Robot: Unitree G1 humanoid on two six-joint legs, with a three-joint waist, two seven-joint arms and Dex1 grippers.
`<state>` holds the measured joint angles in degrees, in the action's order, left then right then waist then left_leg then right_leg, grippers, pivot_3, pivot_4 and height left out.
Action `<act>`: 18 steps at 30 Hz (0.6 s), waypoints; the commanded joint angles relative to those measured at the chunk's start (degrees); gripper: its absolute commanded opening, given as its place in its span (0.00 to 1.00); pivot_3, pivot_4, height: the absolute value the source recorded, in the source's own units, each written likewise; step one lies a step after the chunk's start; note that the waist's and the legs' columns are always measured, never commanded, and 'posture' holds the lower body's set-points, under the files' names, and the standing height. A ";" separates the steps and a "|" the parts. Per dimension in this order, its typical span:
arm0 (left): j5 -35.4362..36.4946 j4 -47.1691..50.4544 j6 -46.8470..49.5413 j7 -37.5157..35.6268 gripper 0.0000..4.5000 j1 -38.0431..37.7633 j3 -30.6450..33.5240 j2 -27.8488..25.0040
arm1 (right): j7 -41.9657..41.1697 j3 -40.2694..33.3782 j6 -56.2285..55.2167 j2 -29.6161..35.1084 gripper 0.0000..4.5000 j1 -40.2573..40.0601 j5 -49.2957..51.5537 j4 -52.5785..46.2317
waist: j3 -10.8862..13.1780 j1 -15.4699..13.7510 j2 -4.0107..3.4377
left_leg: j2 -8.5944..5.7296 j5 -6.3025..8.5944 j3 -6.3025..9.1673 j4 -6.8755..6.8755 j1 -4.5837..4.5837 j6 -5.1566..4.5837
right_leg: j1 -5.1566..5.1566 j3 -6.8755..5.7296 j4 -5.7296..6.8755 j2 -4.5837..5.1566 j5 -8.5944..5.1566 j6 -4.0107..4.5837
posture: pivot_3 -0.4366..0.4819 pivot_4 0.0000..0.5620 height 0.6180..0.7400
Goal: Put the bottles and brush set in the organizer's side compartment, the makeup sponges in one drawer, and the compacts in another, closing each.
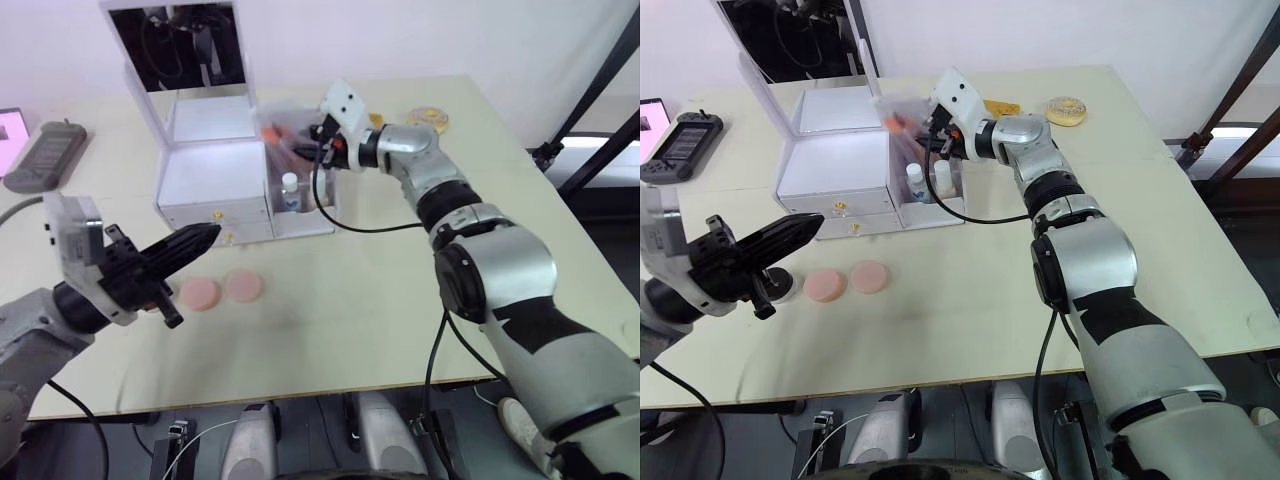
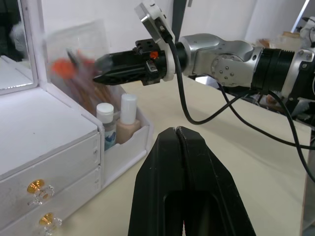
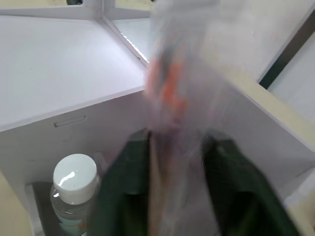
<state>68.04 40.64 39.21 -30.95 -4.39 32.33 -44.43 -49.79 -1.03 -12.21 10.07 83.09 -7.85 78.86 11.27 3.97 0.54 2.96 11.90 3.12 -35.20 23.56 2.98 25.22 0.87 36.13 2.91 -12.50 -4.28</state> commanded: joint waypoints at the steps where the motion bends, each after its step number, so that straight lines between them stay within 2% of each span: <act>1: 0.29 1.04 -1.11 0.21 0.00 0.42 0.36 -0.78 | 0.16 -1.53 -0.47 0.28 0.75 0.91 0.42 -0.79 | 0.00 0.01 0.00 | 0.00 0.00 0.00 0.00 0.00 0.00 | 0.00 0.00 0.00 0.00 0.00 0.00 | 0.48 0.27 1.00; 3: 0.12 0.82 -1.11 0.21 0.00 0.97 -0.24 -0.90 | -0.20 -2.04 -0.50 0.64 0.95 1.06 0.81 -0.89 | 0.00 0.01 0.00 | 0.00 0.00 0.00 0.00 0.00 0.00 | 0.00 0.01 0.00 -0.01 0.00 0.00 | 0.48 0.27 1.00; 4: 0.01 0.68 -1.12 0.23 0.00 1.26 -0.53 -0.94 | -0.31 -2.40 -0.49 0.80 0.99 1.14 1.06 -0.94 | 0.00 0.01 0.00 | 0.00 0.00 0.00 0.00 0.00 0.00 | 0.00 0.00 0.00 -0.01 0.00 0.00 | 0.48 0.27 1.00; 12: -0.63 -0.31 -1.15 0.01 0.00 3.39 -2.65 -1.01 | -1.86 -5.69 -2.62 3.93 0.99 1.79 3.02 -2.10 | 0.00 -0.02 0.00 | 0.00 0.00 0.00 0.00 -0.03 0.00 | -0.04 0.03 0.00 -0.02 0.00 0.00 | 0.48 0.27 1.00; 15: -0.73 -0.50 -1.11 -0.19 0.00 3.56 -2.83 -1.00 | -7.02 -7.02 -2.83 5.11 0.99 2.02 5.19 -2.99 | 0.00 0.00 0.00 | 0.00 0.00 -0.01 0.00 -0.03 0.00 | -0.04 0.04 0.00 -0.02 0.00 0.00 | 0.48 0.27 1.00; 18: -0.92 -0.90 -1.16 -0.75 0.00 3.49 -2.77 -1.13 | -16.93 -8.29 -0.37 6.40 0.99 2.29 8.52 -4.69 | 0.00 0.10 0.00 | 0.00 0.00 -0.04 0.01 -0.07 0.00 | -0.04 0.09 0.01 -0.04 0.01 -0.01 | 0.48 0.27 1.00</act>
<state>67.33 39.37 39.21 -31.19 -1.44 28.81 -44.83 -61.78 -7.96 -13.07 15.64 83.13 -2.06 77.65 11.27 4.08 0.53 2.98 11.90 3.07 -35.19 23.48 2.98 25.19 0.98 36.15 2.84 -12.50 -4.28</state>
